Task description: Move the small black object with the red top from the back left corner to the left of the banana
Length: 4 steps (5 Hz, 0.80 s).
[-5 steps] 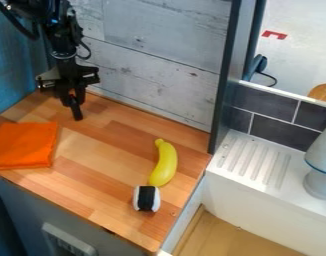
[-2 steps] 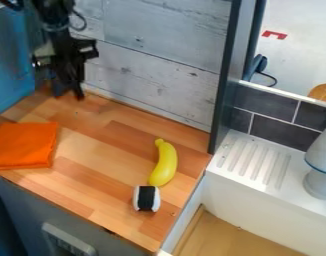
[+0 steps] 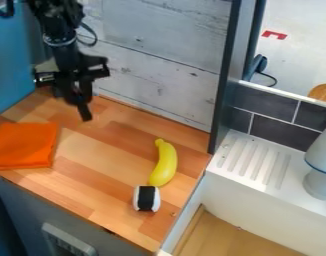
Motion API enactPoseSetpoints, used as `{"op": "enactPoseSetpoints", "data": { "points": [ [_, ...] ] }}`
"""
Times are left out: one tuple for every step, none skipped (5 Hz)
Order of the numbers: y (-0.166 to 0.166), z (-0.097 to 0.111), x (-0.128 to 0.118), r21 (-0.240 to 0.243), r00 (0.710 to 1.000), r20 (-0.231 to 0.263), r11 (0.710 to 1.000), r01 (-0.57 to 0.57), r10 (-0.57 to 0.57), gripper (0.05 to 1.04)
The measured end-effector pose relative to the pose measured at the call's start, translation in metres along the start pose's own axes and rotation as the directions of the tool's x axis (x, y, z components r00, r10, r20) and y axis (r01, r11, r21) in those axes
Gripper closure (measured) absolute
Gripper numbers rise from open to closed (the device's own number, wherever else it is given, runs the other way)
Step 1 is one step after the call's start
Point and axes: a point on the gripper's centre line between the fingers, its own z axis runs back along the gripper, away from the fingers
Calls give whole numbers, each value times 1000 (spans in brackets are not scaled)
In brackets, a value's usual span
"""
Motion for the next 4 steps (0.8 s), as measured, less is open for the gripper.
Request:
{"op": "enactPoseSetpoints", "data": {
  "points": [
    [-6,-1,-40,0,996,-18,996,92,-92,774],
    [-19,-10,-66,-4,982,-28,983,185,-185,774],
    [-25,-14,-72,-6,976,0,976,217,-217,774],
    [-28,-29,-77,-5,971,-2,971,241,-241,774]
  ]
}}
